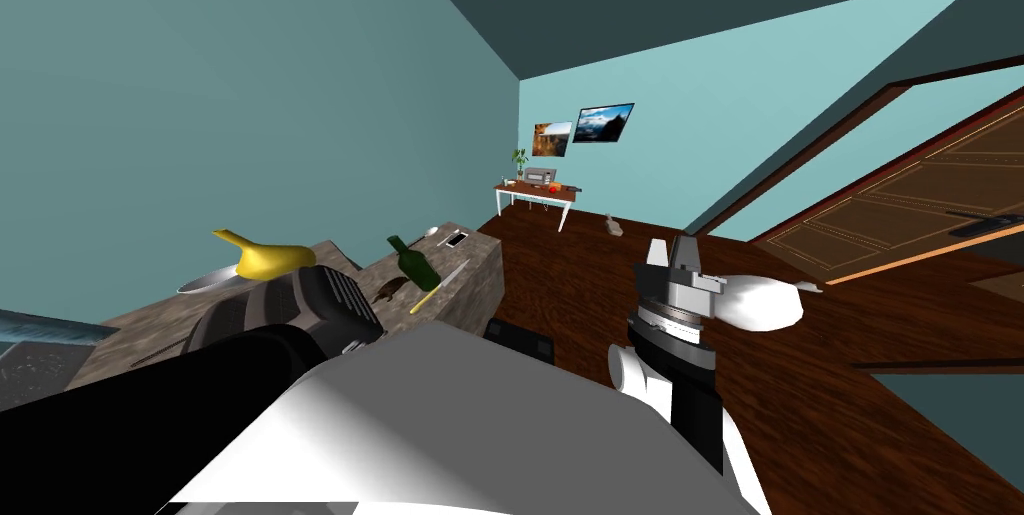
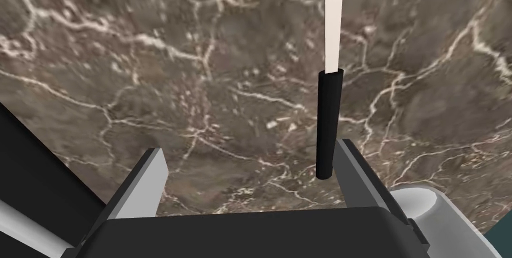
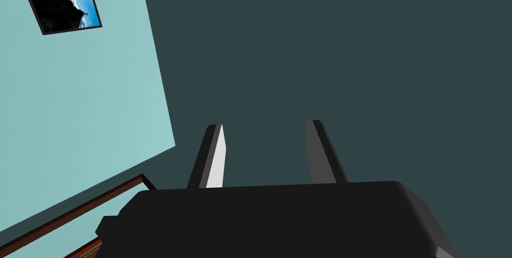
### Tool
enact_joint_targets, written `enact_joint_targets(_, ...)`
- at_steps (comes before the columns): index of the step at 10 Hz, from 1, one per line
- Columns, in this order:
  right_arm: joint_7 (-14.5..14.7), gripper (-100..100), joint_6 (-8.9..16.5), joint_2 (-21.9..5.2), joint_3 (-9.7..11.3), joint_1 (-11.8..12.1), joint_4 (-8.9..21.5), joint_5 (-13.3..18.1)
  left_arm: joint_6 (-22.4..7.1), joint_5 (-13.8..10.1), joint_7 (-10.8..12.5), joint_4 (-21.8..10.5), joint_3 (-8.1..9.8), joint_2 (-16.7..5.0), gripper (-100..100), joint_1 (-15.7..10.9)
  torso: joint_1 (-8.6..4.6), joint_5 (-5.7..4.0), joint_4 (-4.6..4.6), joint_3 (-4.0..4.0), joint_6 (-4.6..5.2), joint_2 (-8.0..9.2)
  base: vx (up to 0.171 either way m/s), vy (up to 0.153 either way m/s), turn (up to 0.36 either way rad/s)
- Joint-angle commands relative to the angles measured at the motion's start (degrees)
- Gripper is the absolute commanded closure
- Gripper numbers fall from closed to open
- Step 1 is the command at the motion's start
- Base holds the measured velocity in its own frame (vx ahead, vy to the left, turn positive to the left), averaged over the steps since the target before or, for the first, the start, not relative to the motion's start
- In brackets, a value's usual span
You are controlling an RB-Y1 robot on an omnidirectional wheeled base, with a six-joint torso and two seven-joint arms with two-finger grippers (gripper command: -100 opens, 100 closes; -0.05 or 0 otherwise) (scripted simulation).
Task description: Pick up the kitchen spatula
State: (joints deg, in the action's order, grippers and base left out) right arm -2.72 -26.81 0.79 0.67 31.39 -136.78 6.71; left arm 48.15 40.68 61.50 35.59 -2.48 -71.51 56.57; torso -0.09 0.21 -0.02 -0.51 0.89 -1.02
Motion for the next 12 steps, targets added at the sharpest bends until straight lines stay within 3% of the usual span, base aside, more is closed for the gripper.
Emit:
enact_joint_targets(1, 0.00, 0, 0.00, 0.00, 0.00, 0.00, 0.00, 0.00, 1.96, 1.66, 0.31, -2.82, -0.29, 0.69, -100, -1.80, 0.00, 0.00, 0.00, 0.00, 0.00, 0.00, -0.005, 0.020, -0.035)
enact_joint_targets(2, 0.00, 0, 0.00, 0.00, 0.00, 0.00, 0.00, 0.00, 1.96, 1.66, 0.31, -2.82, -0.29, 0.69, -100, -1.80, 0.00, 0.01, 0.00, 0.00, -0.01, -0.01, -0.001, 0.008, 0.009)
enact_joint_targets(4, 0.00, 0, 0.00, 0.00, 0.00, 0.00, 0.00, 0.00, 4.69, 5.77, 3.39, -3.83, 0.93, 2.05, -100, -0.66, -0.02, 0.00, 0.00, -0.01, 0.01, -0.02, -0.003, 0.024, -0.085)
enact_joint_targets(5, 0.00, 0, 0.00, 0.00, 0.00, 0.00, 0.00, 0.00, 4.69, 5.84, 3.39, -3.83, 0.93, 2.05, -100, -0.66, 0.05, 0.01, 0.00, 0.00, 0.00, -0.01, -0.005, 0.034, -0.036)
enact_joint_targets(7, 0.00, 0, 0.00, 0.00, 0.00, 0.00, 0.00, 0.00, 7.02, 9.52, 6.03, -4.66, 1.88, 3.32, -100, 0.29, 0.03, 0.02, 0.00, 0.00, -0.01, 0.00, -0.008, 0.026, -0.071)
enact_joint_targets(9, 0.00, 0, 0.00, 0.00, 0.00, 0.00, 0.00, 0.00, 7.02, 9.52, 6.03, -4.66, 1.88, 3.32, -100, 0.29, 0.02, 0.01, 0.00, 0.01, -0.01, 0.00, -0.006, 0.018, -0.008)
enact_joint_targets(12, 0.00, 0, 0.00, 0.00, 0.00, 0.00, 0.00, 0.00, 9.66, 13.84, 9.05, -5.55, 2.82, 4.93, -100, 1.37, -0.01, 0.00, 0.00, 0.00, 0.00, 0.00, -0.008, 0.022, -0.061)
